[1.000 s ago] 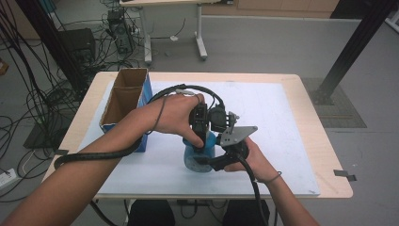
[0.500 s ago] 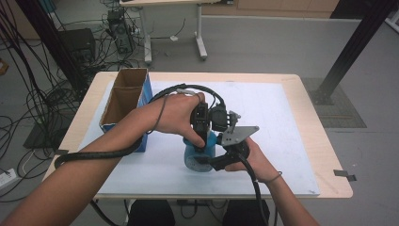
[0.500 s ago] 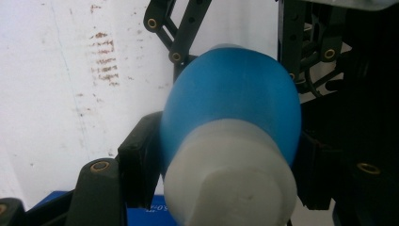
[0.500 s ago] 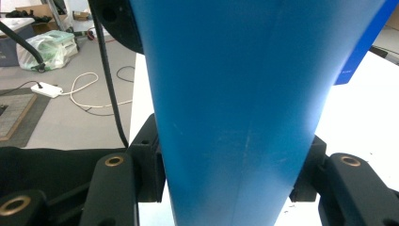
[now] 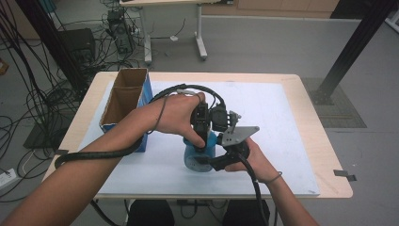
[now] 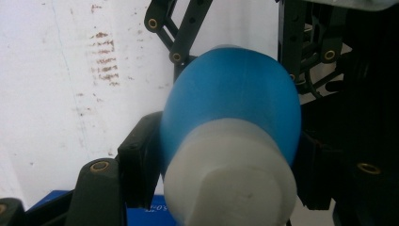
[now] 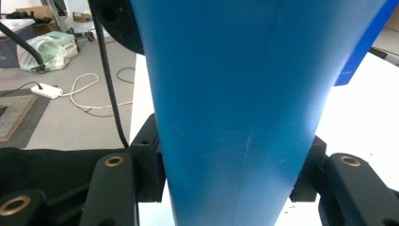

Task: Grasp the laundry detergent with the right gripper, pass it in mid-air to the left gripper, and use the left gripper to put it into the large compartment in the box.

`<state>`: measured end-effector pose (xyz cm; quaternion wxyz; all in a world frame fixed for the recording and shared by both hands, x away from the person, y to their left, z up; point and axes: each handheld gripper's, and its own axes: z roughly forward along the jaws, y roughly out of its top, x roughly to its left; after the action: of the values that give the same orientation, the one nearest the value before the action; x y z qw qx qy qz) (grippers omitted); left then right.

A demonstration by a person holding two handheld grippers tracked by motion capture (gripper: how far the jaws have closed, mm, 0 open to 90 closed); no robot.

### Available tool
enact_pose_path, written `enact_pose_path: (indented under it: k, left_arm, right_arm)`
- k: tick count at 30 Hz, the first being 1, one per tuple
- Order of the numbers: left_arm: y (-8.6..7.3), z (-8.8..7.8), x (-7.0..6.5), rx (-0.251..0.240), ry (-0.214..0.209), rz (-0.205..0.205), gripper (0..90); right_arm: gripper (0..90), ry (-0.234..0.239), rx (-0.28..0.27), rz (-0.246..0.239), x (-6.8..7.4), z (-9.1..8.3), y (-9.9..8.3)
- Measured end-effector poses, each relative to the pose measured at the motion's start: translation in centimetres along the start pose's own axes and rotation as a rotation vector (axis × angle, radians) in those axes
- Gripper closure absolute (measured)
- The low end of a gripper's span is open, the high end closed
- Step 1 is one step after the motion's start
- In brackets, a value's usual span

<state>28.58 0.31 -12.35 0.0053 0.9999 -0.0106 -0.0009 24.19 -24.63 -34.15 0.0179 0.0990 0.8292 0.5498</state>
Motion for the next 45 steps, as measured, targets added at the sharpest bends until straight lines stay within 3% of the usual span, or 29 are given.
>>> enact_pose_path:
  k: [45]
  left_arm:
    - [0.12,0.18,0.44,-0.004,-0.002,-0.005,36.6]
  right_arm:
    - [43.1,-0.006,-0.010,0.010,-0.24,-0.07,-0.43]
